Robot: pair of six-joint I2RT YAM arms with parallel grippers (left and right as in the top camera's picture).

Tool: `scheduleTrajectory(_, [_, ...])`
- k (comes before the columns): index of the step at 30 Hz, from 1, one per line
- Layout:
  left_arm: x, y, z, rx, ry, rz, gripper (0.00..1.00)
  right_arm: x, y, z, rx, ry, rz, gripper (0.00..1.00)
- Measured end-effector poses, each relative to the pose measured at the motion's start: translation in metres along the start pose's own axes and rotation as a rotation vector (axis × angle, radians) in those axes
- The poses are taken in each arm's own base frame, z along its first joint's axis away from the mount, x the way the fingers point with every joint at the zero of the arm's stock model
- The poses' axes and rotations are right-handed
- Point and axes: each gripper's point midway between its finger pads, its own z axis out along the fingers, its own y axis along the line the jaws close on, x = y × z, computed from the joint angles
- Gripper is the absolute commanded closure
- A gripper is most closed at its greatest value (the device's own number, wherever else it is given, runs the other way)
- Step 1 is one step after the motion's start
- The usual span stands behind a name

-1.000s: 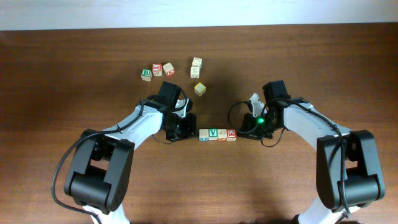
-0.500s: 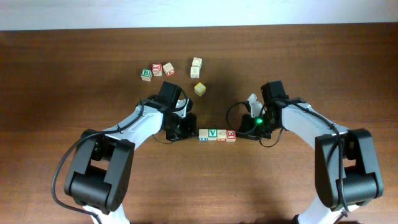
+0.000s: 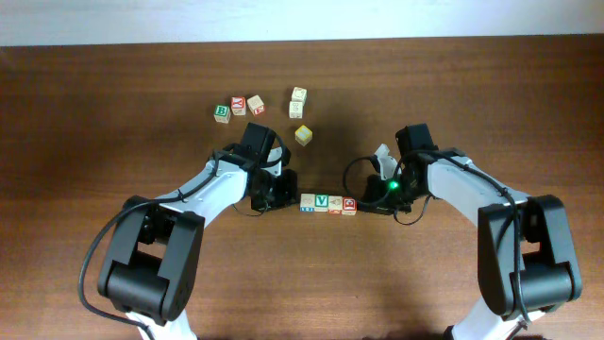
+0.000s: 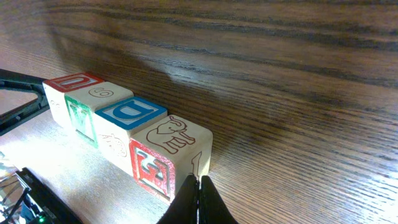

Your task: Rotate 4 blocks

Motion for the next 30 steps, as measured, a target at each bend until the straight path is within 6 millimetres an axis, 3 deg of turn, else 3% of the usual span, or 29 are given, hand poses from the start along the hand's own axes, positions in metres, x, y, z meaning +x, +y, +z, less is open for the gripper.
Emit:
scheduleTrajectory(14, [-0.004,-0.001,-0.001,0.010,-0.015,0.060,1.00,0.000,0.010,-0.002,-0.044,0.011,0.000,0.95])
scheduleTrajectory(18, [-0.008,0.008,-0.002,-0.025,-0.032,0.051,1.00,-0.006,0.030,-0.008,-0.049,0.009,-0.044,0.96])
scheduleTrajectory(20, [-0.008,0.015,-0.002,-0.053,-0.036,0.047,1.00,-0.015,0.050,-0.016,-0.057,-0.011,-0.093,0.95])
scheduleTrajectory(25, [-0.007,0.029,-0.004,-0.106,-0.040,0.025,1.00,-0.016,0.077,-0.015,-0.035,-0.019,-0.156,0.95])
scheduleTrajectory(30, [-0.009,0.033,-0.004,-0.125,-0.047,0.027,1.00,-0.017,0.117,-0.022,-0.092,-0.041,-0.227,0.95])
